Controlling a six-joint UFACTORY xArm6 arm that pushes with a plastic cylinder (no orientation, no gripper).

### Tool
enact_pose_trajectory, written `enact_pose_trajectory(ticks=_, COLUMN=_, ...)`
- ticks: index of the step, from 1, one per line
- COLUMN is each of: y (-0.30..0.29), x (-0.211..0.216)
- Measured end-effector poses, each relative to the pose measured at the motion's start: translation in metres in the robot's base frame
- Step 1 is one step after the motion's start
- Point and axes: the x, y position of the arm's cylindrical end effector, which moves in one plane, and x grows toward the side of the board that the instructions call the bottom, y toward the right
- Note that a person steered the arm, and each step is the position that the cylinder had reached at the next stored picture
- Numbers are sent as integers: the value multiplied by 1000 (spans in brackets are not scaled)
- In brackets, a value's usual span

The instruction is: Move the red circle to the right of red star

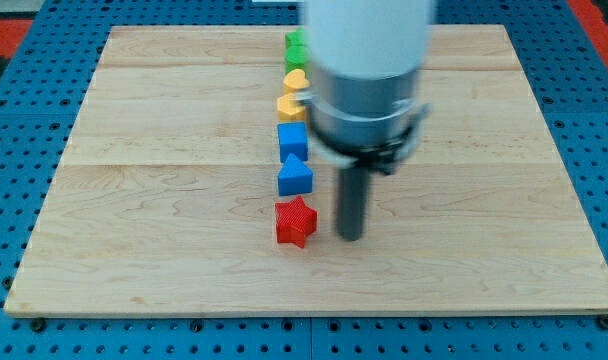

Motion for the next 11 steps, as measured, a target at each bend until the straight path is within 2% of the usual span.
enact_pose_trajectory(ticks=1, y=91, x=-82)
enact_pose_trajectory(ticks=2, y=92, x=-153)
enact_pose_trajectory(ticks=3, y=22, x=-153)
enact_pose_trajectory(ticks=4, y=1, x=-113)
enact_pose_trajectory(ticks=5, y=8, x=-75)
enact_pose_trajectory(ticks=6, y=15, x=-64)
enact_pose_trajectory(ticks=7, y=6, x=-104)
enact_pose_trajectory(ticks=8, y=-17, x=-92)
enact_pose_trajectory(ticks=10, y=-17, x=-11)
enact_pose_trajectory(ticks=11, y=-13, x=4)
